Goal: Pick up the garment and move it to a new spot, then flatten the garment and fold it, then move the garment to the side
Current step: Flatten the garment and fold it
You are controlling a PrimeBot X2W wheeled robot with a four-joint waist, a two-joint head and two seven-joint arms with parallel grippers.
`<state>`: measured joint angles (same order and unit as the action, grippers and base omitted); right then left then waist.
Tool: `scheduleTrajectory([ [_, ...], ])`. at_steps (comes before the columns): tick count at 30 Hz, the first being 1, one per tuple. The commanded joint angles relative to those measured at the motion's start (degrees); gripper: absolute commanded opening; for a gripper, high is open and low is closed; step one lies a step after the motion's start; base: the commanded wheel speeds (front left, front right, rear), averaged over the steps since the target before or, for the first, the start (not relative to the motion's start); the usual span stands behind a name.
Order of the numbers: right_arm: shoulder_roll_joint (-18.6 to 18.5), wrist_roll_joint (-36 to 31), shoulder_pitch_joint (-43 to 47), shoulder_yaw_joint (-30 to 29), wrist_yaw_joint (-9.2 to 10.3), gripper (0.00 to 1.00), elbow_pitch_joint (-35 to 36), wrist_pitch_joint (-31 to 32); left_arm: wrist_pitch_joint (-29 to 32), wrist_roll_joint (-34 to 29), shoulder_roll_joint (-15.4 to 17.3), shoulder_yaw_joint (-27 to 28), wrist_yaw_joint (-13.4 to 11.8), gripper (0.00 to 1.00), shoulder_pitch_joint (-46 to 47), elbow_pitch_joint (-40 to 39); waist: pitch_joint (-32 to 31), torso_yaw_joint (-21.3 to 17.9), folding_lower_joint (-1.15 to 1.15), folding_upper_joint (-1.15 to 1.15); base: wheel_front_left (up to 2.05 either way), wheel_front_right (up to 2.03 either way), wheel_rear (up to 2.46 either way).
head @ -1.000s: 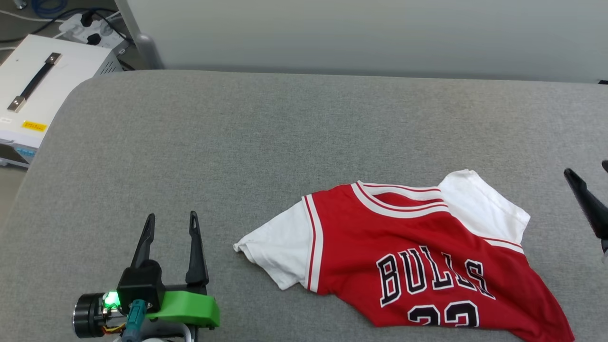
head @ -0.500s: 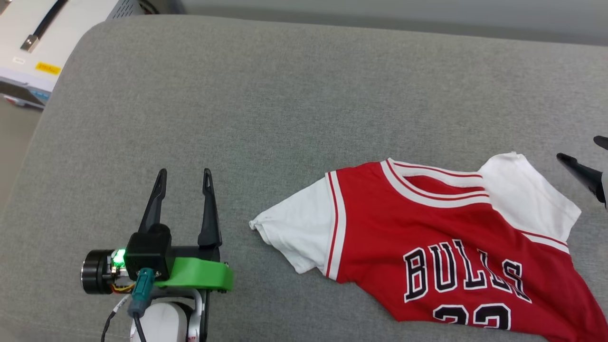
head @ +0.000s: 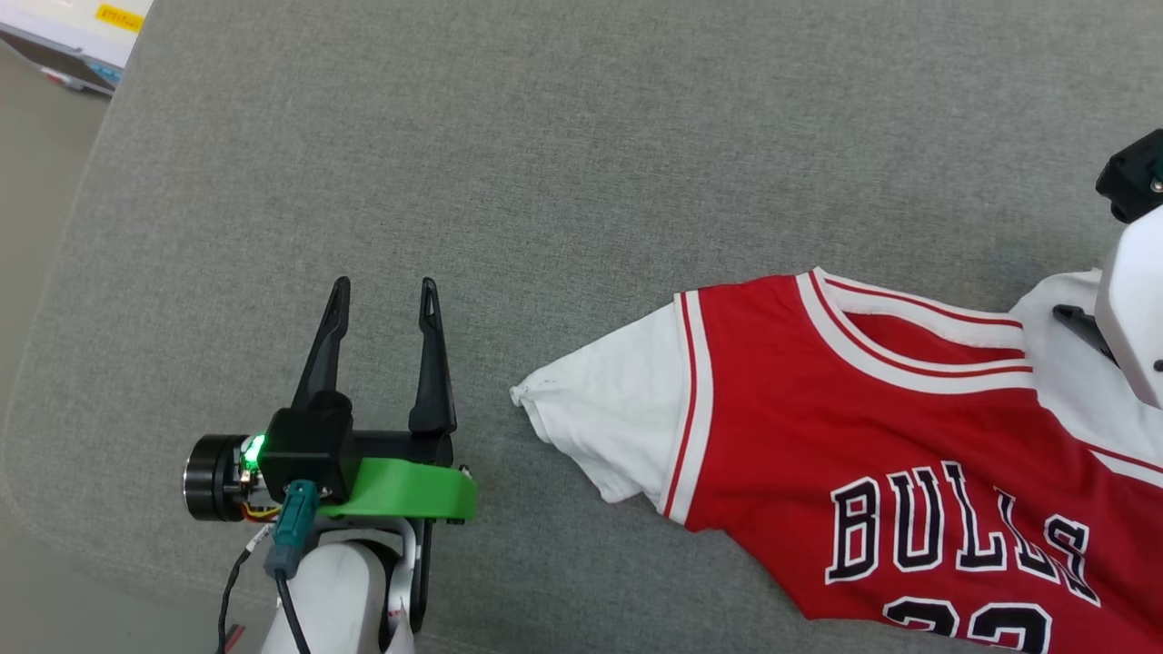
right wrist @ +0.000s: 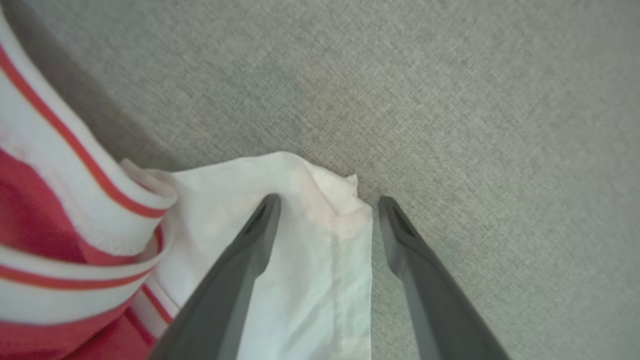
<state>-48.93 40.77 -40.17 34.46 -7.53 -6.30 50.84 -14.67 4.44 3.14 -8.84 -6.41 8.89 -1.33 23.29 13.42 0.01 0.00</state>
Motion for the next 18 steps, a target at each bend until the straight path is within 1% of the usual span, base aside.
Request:
scheduleTrajectory([
  [1,-0.23,-0.1,-0.93,1.11,0.04,1.0,-1.37,-0.08,-0.33,0.26,-0.26,-0.12,-0.49,1.0,1.09,-0.25,1.79,1.63,-0.01,0.0,0.0,0.0,0.0],
  [5,-1.43,1.46,-0.18,4.08,0.04,1.0,-5.19,0.85,-0.33,0.41,-0.26,-0.37,-0.79,1.0,1.3,-0.23,2.33,2.04,-0.01,0.0,0.0,0.0,0.0],
  [8,-1.6,3.21,0.09,4.29,0.04,1.0,-6.73,0.42,-0.33,0.41,-0.26,-0.19,-0.92,1.0,1.25,-0.22,2.4,1.91,-0.01,0.0,0.0,0.0,0.0],
  [9,-1.46,3.55,-0.07,4.22,0.04,0.4,-6.92,-0.34,-0.33,0.36,-0.26,0.0,-0.97,1.0,1.17,-0.16,2.25,1.72,-0.01,0.0,0.0,0.0,0.0],
  [10,-1.32,3.8,-0.21,4.28,0.04,0.02,-6.93,-1.04,-0.33,0.29,-0.26,0.19,-0.99,1.0,1.07,-0.11,2.08,1.51,-0.01,0.0,0.0,0.0,0.0],
  [11,-1.18,4.16,-0.43,4.2,0.04,0.0,-6.97,-2.01,-0.33,0.18,-0.26,0.38,-0.99,1.0,0.96,-0.03,1.83,1.26,-0.01,0.0,0.0,0.0,0.0],
  [15,-0.43,5.13,-1.54,2.81,0.04,0.0,-7.31,-6.9,-0.33,-0.23,-0.26,0.79,-0.74,1.0,0.63,0.17,0.24,0.13,-0.01,0.0,0.0,0.0,0.0],
  [18,-0.39,6.13,-2.08,0.27,0.04,0.0,-7.71,-11.02,-0.33,-0.58,-0.26,1.05,-0.46,1.0,0.22,0.38,-1.25,-0.56,-0.01,0.0,0.0,0.0,0.0],
])
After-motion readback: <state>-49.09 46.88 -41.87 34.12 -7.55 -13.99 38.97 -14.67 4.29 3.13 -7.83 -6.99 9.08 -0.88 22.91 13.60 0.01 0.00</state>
